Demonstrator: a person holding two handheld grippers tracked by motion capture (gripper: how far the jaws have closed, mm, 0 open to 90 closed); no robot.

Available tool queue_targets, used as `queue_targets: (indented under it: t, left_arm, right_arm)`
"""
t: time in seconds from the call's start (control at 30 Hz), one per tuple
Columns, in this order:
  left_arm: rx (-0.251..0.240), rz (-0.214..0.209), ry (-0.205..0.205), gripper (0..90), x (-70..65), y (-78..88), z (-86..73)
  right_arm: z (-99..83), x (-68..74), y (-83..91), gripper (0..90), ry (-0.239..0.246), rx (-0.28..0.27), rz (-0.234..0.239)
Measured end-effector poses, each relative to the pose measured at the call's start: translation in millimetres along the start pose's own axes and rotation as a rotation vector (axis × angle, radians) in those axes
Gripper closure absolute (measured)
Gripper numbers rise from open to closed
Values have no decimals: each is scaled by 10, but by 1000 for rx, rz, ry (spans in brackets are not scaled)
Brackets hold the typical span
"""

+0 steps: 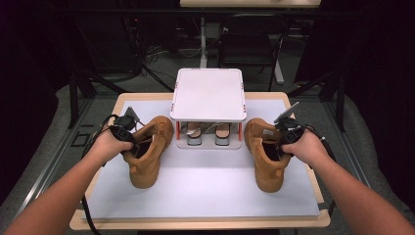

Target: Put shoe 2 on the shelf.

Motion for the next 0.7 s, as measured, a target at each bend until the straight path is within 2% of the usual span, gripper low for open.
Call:
queue_targets:
  t: [0.17, 0.33, 0.5, 0.7]
  left_arm:
    - [19, 8, -2, 861, -6, 52, 43]
    - [30, -1, 4, 861, -12, 124, 56]
    - [40, 1, 11, 860, -8, 232, 32]
    - [29, 4, 26, 859, 26, 384, 29]
  right_arm:
    - [18, 3, 38, 860, -9, 2, 7]
    - [3, 29, 93, 860, -26, 17, 27]
    - [-16, 30, 152, 860, -30, 25, 18]
    - [-39, 31, 240, 859, -40, 26, -1]
Point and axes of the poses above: each handheld gripper's, and its own axes: y roughly backward along the jaws, z roughly out of its top, x roughly to its left, the point moved 10 cm from there along -y, roughly forward along the jaws, and after that the axes turned 10 degrees about -y, right-handed, at the moved point
